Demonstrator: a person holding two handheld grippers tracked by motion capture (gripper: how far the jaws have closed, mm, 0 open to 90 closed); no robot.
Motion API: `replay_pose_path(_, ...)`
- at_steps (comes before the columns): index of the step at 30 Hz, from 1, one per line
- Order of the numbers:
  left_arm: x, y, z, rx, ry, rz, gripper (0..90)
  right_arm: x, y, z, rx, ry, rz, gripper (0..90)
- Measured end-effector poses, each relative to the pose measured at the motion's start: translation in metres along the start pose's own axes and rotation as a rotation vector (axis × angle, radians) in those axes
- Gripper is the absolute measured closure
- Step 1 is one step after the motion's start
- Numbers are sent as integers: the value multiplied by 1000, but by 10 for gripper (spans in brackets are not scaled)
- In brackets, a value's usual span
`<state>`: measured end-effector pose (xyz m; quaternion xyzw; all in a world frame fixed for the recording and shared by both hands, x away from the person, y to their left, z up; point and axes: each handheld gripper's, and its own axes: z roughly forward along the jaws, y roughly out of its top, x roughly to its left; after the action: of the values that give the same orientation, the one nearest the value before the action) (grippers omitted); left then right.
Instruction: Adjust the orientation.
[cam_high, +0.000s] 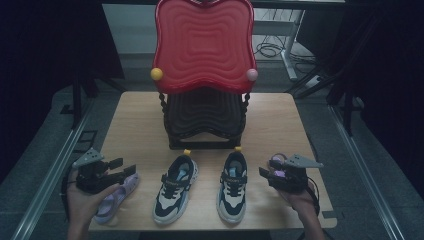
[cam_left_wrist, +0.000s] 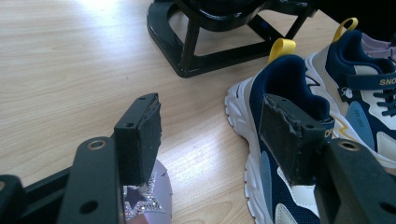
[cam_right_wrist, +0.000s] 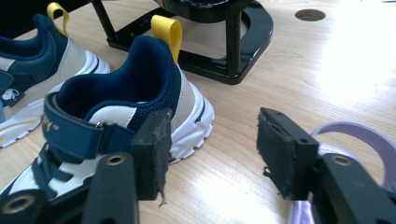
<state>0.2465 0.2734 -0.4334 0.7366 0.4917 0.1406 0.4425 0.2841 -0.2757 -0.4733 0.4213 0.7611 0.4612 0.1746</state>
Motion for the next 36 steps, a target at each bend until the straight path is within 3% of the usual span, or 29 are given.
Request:
replay_pose_path(3, -1, -1, 4, 9, -2, 1, 389, 0, -5, -7, 6, -3, 2, 558)
replay_pose_path(8, -3, -1, 7, 19, -10, 10, 388, -2, -13, -13, 67, 33, -22, 738)
replay_pose_path(12, -4, -3, 9, 24, -10, 7, 387, 0, -15, -17, 86, 53, -41, 824)
replay_pose_path(20, -1, -6, 9, 32, -8, -3, 383, 5, -28, -20, 147, 74, -66, 878)
replay_pose_path(30, -3, -8, 8, 38, -11, -6, 376, -3, -45, -40, 160, 47, -46, 897)
replay_pose_path(36, -1, -11, 10, 52, -13, -14, 375, -4, -53, -38, 192, 39, -50, 897)
